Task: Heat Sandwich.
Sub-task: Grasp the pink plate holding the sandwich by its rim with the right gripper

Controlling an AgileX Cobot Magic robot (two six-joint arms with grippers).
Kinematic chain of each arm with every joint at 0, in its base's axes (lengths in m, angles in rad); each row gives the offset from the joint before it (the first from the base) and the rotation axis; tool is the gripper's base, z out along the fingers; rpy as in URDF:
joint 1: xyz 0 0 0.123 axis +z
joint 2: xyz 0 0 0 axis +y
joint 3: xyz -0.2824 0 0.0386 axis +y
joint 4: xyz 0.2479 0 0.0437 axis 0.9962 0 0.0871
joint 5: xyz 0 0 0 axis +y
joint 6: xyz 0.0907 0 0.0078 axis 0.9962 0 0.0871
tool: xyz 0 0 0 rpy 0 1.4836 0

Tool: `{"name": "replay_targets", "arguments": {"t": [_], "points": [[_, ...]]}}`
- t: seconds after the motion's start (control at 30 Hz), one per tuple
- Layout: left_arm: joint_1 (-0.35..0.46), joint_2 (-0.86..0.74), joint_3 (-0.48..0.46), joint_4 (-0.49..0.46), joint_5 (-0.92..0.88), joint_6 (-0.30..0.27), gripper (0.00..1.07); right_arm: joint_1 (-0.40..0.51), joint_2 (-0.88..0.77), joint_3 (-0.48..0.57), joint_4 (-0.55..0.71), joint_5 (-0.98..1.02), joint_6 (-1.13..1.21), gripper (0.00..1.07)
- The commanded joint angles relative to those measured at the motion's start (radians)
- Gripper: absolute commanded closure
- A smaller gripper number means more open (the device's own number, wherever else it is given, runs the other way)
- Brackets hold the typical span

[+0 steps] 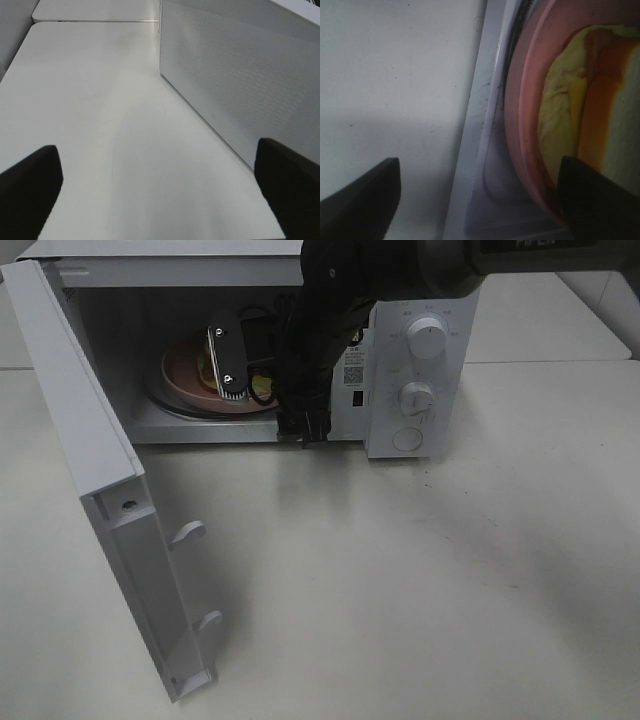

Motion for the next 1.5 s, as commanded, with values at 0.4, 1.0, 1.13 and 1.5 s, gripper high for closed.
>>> {"name": "replay_targets", "arguments": {"t": [0.4,1.0,1.13,1.5], "points": [[-0.001,-0.023,0.004,0.002,0.003,-0.004,0.05,0.023,0.137,-0.190,0.000,0.049,0.058,0.29],[-0.001,-0.023,0.004,0.002,0.003,-0.004,0.05,0.000,0.209,-0.271,0.005,0.083,0.122,0.32],[-0.001,-0.023,0.004,0.002,0.003,-0.004,0.05,-0.006,0.209,-0.271,0.005,0.084,0.125,0.43],[-0.001,-0.023,0.004,0.002,0.003,-0.004,0.05,-0.011,0.209,-0.271,0.019,0.105,0.185,1.07]]}}
